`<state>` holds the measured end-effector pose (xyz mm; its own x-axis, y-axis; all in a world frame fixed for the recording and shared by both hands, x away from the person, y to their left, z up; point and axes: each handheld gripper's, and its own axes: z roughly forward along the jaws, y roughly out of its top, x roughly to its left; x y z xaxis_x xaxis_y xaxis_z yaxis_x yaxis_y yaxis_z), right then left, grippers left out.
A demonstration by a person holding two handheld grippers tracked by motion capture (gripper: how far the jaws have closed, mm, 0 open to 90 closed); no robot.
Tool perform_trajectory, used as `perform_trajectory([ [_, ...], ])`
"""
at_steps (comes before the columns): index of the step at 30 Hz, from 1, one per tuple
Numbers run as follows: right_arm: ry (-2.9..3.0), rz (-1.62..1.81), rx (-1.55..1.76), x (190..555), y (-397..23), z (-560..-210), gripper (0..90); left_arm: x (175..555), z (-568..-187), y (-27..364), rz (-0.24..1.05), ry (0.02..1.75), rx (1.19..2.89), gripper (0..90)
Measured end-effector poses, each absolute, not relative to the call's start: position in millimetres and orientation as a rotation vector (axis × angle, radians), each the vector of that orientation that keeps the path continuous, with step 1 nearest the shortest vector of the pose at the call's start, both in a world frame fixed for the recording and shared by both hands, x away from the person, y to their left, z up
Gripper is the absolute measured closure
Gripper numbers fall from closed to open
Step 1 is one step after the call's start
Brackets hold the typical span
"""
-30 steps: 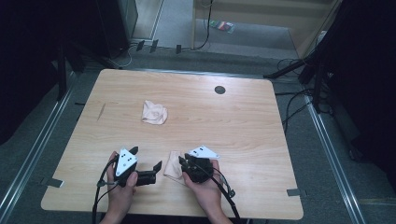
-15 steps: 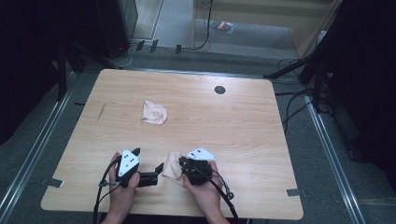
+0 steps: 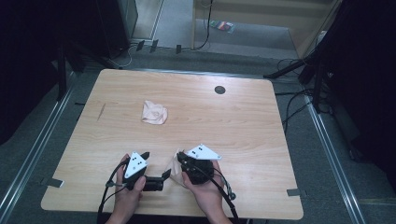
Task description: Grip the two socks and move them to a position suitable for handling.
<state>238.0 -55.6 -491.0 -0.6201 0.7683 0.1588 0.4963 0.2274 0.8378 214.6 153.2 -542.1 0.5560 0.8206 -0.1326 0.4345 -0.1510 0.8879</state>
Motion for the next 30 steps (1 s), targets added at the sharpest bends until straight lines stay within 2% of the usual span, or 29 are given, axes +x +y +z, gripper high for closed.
perform_trajectory([
  [13,2.19,1.426,1.124,231,-58,-464,88.5,217,-545,135,0.323,0.93,1.837,0.0],
  [16,2.188,1.442,1.113,229,-57,-460,88.6,217,-545,132,0.32,0.934,1.84,6.8],
  [19,2.184,1.457,1.101,228,-57,-456,88.6,218,-545,132,0.31,0.943,1.847,7.5],
  [22,2.184,1.471,1.096,226,-58,-452,88.7,219,-545,131,0.314,0.97,1.84,13.2],
  [28,2.179,1.513,1.082,224,-58,-444,88.7,221,-546,125,0.312,1.012,1.867,15.2],
  [30,2.182,1.528,1.068,222,-58,-442,88.7,222,-547,122,0.327,1.051,1.886,24.1],
])
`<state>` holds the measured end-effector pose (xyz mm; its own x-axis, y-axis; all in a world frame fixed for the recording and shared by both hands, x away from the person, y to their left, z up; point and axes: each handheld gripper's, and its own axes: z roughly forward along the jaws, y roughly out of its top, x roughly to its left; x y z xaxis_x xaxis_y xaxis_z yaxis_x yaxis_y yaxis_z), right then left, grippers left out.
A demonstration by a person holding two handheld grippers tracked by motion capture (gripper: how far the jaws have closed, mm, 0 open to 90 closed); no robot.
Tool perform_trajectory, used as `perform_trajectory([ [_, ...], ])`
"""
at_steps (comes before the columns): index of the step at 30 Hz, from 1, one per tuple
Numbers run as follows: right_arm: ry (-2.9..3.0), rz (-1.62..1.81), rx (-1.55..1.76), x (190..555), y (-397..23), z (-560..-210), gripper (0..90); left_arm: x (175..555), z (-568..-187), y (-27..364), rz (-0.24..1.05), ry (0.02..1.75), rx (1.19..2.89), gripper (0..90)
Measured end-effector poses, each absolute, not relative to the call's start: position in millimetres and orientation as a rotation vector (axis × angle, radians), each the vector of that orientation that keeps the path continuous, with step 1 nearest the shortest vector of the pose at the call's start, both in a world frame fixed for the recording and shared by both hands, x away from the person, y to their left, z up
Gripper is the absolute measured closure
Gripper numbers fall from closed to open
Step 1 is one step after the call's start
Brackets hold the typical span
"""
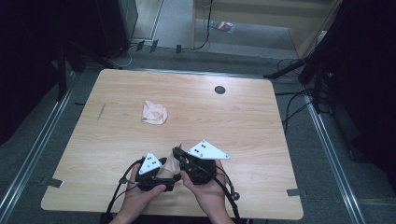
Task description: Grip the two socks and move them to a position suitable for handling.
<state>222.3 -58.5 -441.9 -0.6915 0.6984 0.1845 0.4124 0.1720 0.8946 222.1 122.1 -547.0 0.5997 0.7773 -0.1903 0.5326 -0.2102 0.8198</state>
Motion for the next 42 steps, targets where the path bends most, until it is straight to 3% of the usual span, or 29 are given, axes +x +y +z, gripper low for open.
perform_trajectory([
  [1,2.182,1.533,1.066,222,-58,-441,88.7,222,-547,121,0.365,1.079,1.887,28.6],
  [2,2.182,1.533,1.062,221,-59,-440,88.7,222,-547,121,0.379,1.082,1.886,40.7],
  [8,2.162,1.55,1.076,221,-65,-437,88.8,217,-539,131,0.473,1.068,1.851,77.9],
  [11,2.154,1.553,1.079,222,-68,-436,88.9,214,-532,138,0.559,1.068,1.832,87.3],
  [18,2.151,1.533,1.103,230,-70,-452,89.0,203,-516,149,0.864,1.067,1.818,89.2],
  [21,2.175,1.514,1.123,234,-69,-463,89.0,201,-517,146,0.985,1.037,1.885,89.1],
  [31,2.218,1.377,1.202,248,-79,-499,89.0,206,-537,131,0.788,1.027,2.017,86.3],
  [42,2.239,1.286,1.221,254,-97,-515,89.1,207,-540,130,0.628,0.997,2.025,67.3],
])
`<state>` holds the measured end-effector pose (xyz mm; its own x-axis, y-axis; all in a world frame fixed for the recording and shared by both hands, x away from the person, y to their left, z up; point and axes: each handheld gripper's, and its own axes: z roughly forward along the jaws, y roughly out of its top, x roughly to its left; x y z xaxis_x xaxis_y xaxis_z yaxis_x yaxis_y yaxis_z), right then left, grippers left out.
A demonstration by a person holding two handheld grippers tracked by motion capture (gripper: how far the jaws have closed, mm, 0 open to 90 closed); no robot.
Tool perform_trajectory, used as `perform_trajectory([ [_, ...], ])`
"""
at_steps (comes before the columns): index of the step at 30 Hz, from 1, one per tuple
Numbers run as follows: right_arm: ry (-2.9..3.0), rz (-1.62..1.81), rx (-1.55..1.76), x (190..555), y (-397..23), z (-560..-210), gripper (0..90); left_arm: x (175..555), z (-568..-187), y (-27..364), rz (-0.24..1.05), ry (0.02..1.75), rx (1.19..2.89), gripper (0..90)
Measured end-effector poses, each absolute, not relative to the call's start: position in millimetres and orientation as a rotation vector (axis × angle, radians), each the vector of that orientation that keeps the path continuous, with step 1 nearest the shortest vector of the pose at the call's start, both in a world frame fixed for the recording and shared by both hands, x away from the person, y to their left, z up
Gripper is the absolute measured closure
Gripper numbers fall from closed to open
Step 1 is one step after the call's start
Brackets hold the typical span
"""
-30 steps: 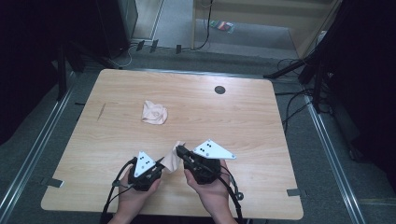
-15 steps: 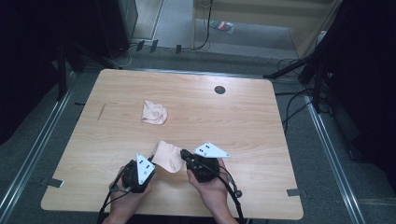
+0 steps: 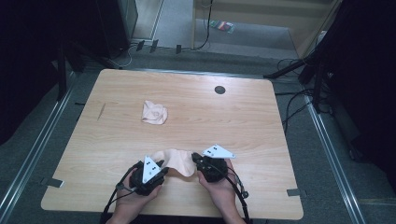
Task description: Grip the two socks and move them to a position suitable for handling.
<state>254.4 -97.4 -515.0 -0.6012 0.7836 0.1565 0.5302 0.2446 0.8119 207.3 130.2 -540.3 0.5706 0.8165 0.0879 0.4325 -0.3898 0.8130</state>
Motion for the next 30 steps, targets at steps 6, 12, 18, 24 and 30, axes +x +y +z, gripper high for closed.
perform_trajectory([
  [6,2.262,1.241,1.216,260,-104,-520,89.0,206,-542,132,0.569,0.97,2.031,54.1],
  [12,2.246,1.255,1.242,265,-111,-522,72.5,209,-536,140,0.517,0.975,1.963,47.3],
  [18,2.206,1.275,1.267,263,-121,-515,59.2,221,-530,162,0.567,1.087,1.874,47.1],
  [24,2.231,1.239,1.358,256,-122,-522,53.8,235,-535,178,0.522,1.2,1.836,53.4],
  [30,2.265,1.204,1.385,257,-114,-530,60.7,244,-545,174,0.469,1.228,1.887,61.9],
])
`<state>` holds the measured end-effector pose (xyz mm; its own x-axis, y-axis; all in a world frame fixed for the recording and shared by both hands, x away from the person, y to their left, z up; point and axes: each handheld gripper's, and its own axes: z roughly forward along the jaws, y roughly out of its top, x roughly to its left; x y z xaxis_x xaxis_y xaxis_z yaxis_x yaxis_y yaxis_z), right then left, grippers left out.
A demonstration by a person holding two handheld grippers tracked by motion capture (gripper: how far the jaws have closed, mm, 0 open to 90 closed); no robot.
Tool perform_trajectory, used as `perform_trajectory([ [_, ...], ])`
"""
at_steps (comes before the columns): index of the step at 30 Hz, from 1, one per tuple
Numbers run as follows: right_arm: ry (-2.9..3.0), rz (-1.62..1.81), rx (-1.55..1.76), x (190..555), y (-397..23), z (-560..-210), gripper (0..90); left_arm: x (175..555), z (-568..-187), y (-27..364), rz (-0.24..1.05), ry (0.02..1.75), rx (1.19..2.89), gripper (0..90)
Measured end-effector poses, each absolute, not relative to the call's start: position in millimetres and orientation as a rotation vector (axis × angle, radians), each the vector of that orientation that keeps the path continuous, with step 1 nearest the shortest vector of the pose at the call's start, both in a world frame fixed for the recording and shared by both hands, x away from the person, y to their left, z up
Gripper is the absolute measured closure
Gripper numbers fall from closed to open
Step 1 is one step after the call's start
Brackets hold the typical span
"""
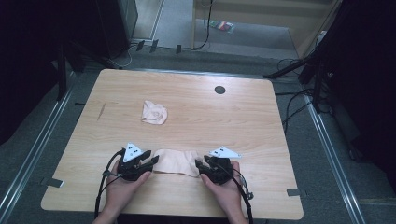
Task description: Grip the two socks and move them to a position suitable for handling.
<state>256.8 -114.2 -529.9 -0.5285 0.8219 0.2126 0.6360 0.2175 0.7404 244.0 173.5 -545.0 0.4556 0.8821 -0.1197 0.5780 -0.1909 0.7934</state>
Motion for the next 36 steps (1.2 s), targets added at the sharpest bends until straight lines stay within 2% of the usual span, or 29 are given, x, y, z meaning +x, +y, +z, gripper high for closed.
perform_trajectory([
  [3,2.29,1.184,1.381,257,-111,-534,71.4,246,-547,171,0.466,1.223,1.893,68.2],
  [8,2.306,1.168,1.353,255,-107,-536,86.1,244,-548,167,0.467,1.195,1.94,87.4],
  [22,2.273,1.228,1.295,235,-122,-508,87.6,212,-527,158,0.442,1.138,1.9,89.0],
  [30,2.294,1.2,1.299,228,-134,-520,87.5,206,-539,151,0.429,1.151,1.942,88.8],
  [31,2.288,1.202,1.302,229,-134,-522,85.9,207,-541,151,0.431,1.152,1.95,88.3],
  [32,2.282,1.21,1.297,229,-134,-522,78.1,207,-543,150,0.439,1.162,1.942,86.2],
  [34,2.254,1.234,1.305,230,-135,-522,56.7,208,-545,150,0.43,1.172,1.929,72.8],
  [36,2.213,1.284,1.316,231,-139,-519,42.2,208,-543,153,0.428,1.183,1.898,58.7],
])
